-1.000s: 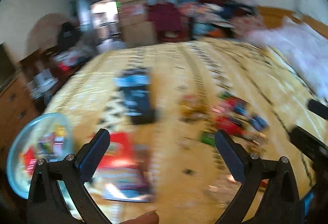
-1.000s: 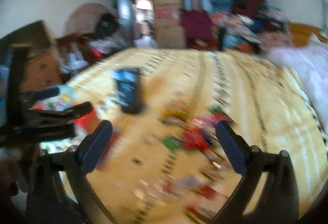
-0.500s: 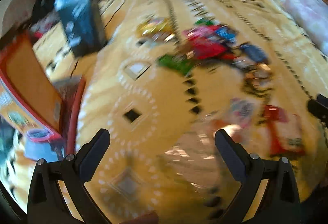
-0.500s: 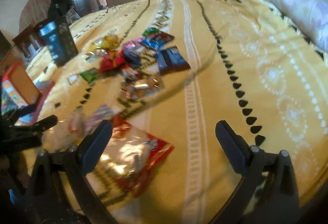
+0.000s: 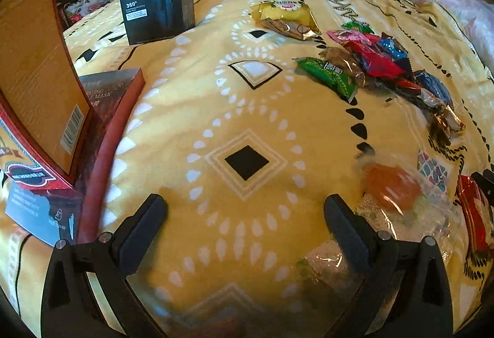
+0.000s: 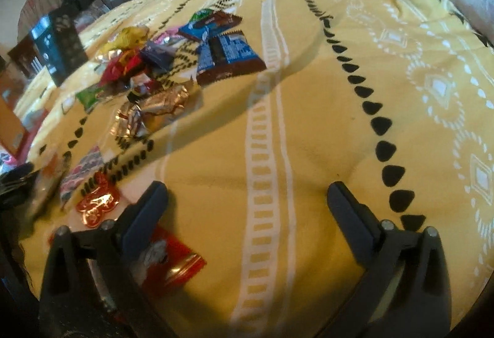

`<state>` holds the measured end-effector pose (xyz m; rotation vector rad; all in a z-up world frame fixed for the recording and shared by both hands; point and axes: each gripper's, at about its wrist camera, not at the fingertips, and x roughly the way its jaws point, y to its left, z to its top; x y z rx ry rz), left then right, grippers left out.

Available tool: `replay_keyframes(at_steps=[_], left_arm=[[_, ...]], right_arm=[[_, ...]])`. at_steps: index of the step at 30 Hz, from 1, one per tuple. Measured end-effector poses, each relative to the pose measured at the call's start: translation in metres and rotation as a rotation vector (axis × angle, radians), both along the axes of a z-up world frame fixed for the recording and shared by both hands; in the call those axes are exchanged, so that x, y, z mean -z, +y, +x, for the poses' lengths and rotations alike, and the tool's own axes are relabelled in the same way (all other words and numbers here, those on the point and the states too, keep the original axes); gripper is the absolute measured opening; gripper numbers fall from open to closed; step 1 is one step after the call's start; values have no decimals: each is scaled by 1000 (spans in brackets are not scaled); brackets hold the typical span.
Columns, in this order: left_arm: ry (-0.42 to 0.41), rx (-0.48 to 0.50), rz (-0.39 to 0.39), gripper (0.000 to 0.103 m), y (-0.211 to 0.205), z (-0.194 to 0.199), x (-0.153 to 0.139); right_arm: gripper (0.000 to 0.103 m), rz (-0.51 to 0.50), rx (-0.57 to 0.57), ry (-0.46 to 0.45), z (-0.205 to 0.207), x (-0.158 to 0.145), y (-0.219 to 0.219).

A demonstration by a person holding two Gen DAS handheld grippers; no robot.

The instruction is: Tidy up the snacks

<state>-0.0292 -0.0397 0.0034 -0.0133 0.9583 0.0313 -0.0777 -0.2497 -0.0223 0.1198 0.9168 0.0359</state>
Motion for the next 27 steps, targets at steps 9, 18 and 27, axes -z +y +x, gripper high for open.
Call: replay_keyframes(at_steps=[9, 18, 27], left_arm=[[-17, 0, -23, 103, 3, 2, 3], [-17, 0, -24, 103, 3, 2, 3], [-17, -1, -25, 103, 3, 2, 3]], right_arm=[[103, -29, -1, -10, 4, 4, 1], [103, -33, 0, -12, 5, 4, 1], [103, -33, 0, -12, 5, 4, 1]])
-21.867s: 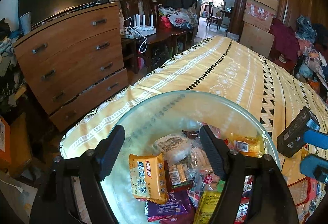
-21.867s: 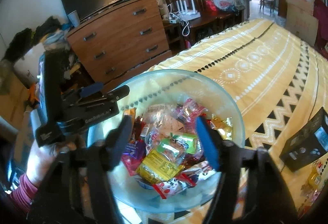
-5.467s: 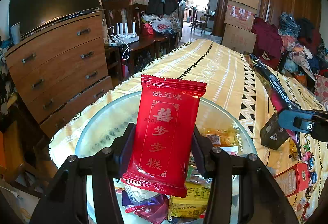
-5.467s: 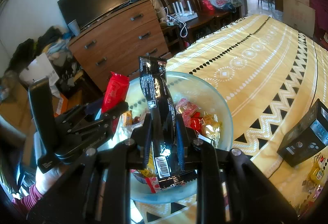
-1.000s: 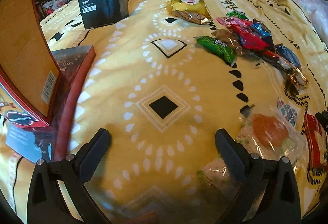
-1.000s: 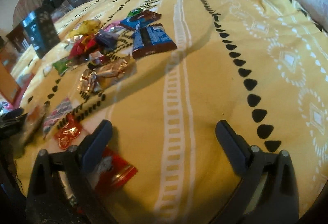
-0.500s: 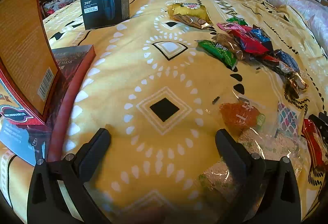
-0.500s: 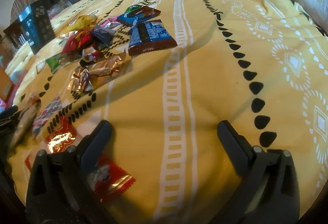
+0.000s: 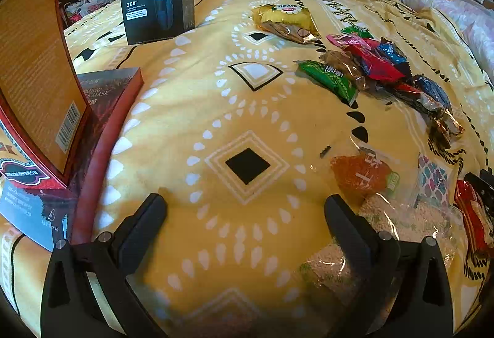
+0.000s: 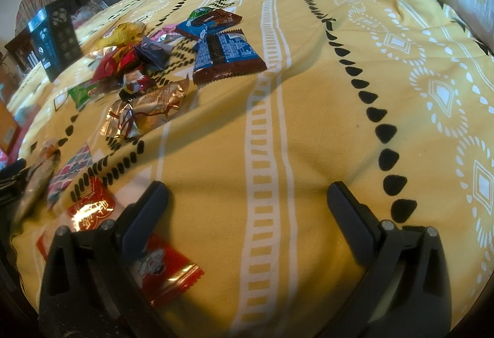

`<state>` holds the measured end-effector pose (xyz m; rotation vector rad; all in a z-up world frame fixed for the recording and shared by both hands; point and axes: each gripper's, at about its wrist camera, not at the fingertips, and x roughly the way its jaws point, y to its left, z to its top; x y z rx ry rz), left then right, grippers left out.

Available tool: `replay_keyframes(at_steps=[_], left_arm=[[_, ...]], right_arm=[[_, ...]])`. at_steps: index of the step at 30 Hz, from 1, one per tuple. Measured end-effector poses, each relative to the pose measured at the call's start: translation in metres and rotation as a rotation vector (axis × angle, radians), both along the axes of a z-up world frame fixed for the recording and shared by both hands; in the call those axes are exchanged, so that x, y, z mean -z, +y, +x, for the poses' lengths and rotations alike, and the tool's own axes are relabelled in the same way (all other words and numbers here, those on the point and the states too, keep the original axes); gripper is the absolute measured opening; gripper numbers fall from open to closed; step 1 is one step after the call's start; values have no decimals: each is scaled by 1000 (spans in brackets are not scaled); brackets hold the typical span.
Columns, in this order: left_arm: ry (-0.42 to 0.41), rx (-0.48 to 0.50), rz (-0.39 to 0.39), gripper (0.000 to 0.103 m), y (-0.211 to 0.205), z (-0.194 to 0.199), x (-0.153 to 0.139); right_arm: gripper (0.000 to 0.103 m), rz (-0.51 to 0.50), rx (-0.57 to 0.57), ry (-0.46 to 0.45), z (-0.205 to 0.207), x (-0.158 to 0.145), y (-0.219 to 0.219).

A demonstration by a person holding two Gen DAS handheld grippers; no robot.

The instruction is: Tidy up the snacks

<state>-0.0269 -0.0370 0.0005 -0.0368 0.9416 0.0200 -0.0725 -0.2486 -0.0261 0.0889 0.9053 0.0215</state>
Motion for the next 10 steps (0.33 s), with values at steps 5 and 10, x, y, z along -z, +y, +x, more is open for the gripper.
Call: replay_keyframes(at_steps=[5, 10], left_arm=[[0, 1, -1, 103, 0, 1, 0], [-5, 1, -2, 103, -1, 0, 1]], right_arm=[[103, -1, 0, 0, 0, 0, 0], [103, -1, 0, 0, 0, 0, 0]])
